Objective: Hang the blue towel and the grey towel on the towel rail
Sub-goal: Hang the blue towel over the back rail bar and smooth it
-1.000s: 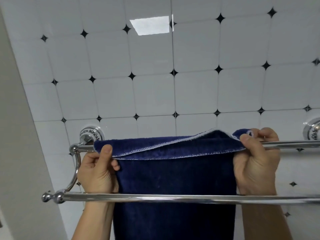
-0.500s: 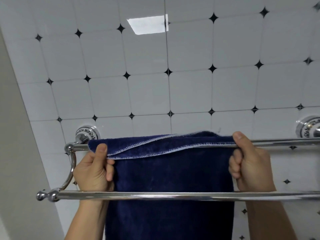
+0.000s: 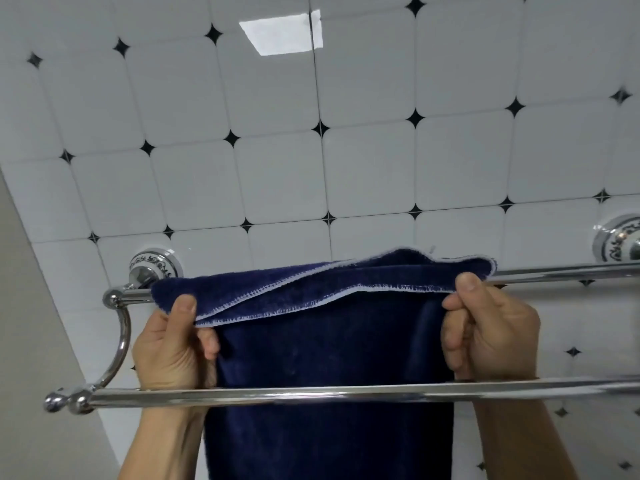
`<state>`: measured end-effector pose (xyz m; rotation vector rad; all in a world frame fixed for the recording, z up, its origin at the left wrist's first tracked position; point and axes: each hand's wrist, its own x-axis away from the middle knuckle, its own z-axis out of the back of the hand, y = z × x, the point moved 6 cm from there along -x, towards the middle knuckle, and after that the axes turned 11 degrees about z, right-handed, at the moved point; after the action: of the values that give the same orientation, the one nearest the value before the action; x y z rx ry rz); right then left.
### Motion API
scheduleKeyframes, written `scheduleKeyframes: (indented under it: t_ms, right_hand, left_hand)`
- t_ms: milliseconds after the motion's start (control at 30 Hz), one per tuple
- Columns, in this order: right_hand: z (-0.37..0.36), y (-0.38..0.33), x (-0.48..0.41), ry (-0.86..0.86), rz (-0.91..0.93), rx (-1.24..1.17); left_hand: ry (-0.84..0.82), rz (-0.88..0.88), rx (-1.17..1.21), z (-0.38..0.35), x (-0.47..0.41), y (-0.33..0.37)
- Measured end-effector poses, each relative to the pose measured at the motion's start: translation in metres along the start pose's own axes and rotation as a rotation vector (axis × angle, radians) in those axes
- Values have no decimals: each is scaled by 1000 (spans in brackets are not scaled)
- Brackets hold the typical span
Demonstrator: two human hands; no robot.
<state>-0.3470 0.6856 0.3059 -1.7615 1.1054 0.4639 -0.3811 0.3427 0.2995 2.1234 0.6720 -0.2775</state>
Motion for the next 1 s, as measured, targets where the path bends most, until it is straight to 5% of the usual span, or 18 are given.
scheduleKeyframes:
  t_ms: [167,333,700,933,1000]
  right_hand:
    - [5,3,5,54,100,30]
    - [34,34,38,13,-38,14]
    - [51,33,55,-238,-131,31]
    - [31,11,38,-185,-322,-243]
    - [35,11,31,-110,-344,-117]
  left_hand:
    - [55,67,-2,16,4,-14]
    - [43,144,-60,42,15,-35]
    - [5,170,-175,79,32,-51]
    - [-50,184,-178,73,32,-48]
    - [-28,219,-164,74,33,-47]
